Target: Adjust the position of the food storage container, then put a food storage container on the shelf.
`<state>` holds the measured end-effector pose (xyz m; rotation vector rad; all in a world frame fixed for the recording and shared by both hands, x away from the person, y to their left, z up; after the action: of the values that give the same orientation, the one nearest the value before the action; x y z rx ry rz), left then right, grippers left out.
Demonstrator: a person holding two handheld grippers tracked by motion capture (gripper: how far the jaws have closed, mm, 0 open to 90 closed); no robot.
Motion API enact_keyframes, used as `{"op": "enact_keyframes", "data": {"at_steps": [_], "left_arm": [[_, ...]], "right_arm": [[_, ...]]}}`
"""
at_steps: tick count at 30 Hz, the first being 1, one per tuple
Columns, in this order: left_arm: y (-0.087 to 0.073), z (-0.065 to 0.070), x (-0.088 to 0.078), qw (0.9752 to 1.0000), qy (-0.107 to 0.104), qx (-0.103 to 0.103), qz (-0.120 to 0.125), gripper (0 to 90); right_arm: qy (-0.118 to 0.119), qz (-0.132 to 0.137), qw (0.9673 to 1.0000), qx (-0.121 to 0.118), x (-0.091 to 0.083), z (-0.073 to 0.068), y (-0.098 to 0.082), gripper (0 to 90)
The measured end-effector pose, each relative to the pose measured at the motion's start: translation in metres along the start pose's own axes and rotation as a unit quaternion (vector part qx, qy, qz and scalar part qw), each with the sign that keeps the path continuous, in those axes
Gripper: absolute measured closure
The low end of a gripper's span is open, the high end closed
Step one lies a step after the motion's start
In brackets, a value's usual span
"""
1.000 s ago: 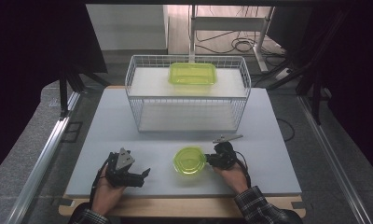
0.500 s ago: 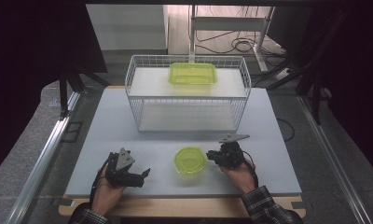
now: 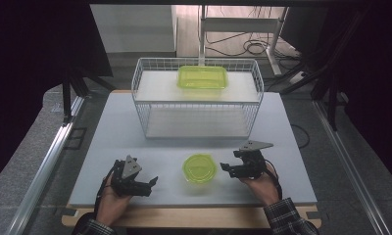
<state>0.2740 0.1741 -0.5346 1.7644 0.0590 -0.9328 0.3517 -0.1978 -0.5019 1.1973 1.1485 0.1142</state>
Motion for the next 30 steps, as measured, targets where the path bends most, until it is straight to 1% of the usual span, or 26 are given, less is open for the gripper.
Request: {"op": "enact_keyframes", "data": {"at_steps": [1,2,5,7,8,15,18,19,20,23,25,29,30], "left_arm": [[0.0,0.0,0.0,1.0,0.0,0.0,0.0,2.4],[0.0,-0.0001,-0.0001,1.0,0.0,0.0,0.0,2.4],[-0.0001,-0.0001,-0.0002,1.0,0.001,0.0,0.0,2.4],[-0.0001,-0.0001,-0.0002,1.0,0.001,0.001,0.0,2.4],[-0.0001,0.0001,-0.0002,1.0,0.001,0.001,0.0,2.4],[-0.0001,0.0004,0.0004,1.0,0.0,0.002,-0.001,2.4],[-0.0002,0.0004,0.0003,1.0,0.001,0.003,-0.001,2.4],[-0.0001,0.0004,0.0,1.0,0.001,0.003,0.0,2.4],[-0.0001,0.0004,0.0,1.0,0.001,0.003,0.0,2.4],[0.0,0.0004,0.0,1.0,0.001,0.003,0.0,2.4],[-0.0001,0.0006,0.0004,1.0,0.001,0.004,-0.002,2.4],[-0.0002,0.0005,0.0005,1.0,0.001,0.004,-0.002,2.4],[-0.0002,0.0005,0.0006,1.0,0.001,0.004,-0.002,2.5]], "right_arm": [[0.0,0.0,1.0,0.0,0.0,0.0,0.0,22.9],[0.001,0.001,1.0,-0.002,0.0003,-0.0009,-0.0005,18.1],[0.002,0.0,1.0,-0.003,0.0012,-0.003,-0.0018,12.8],[0.001,0.001,1.0,-0.005,0.0015,-0.003,-0.0022,12.0],[0.004,-0.001,1.0,-0.002,0.002,-0.0031,-0.0029,10.4],[0.007,-0.002,1.0,0.002,0.0013,-0.0029,-0.0024,7.4],[0.006,0.003,1.0,0.004,0.0009,-0.0032,-0.0014,6.3],[0.002,0.006,1.0,0.007,0.0002,-0.0033,-0.0004,4.8],[0.002,0.006,1.0,0.007,0.0002,-0.0033,-0.0004,4.8],[-0.001,0.017,0.9998,0.014,-0.003,-0.0031,0.0021,4.5],[-0.002,0.023,0.9996,0.015,-0.0057,-0.0039,0.0049,4.6],[0.002,0.019,0.9996,0.019,-0.0052,-0.005,0.0057,4.5],[0.01,0.014,0.9996,0.023,-0.0035,-0.006,0.0057,4.1]]}}
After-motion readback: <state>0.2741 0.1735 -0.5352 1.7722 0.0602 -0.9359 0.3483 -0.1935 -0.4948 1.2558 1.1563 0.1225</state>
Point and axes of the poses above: each handheld gripper's, and its own axes: x roughly forward along the jaws, y roughly out of its top, z roughly to its right, the point moved 2 cm from there along x, roughly forward along the jaws, and after that the axes turned 1 degree about y, right-handed, at the moved point
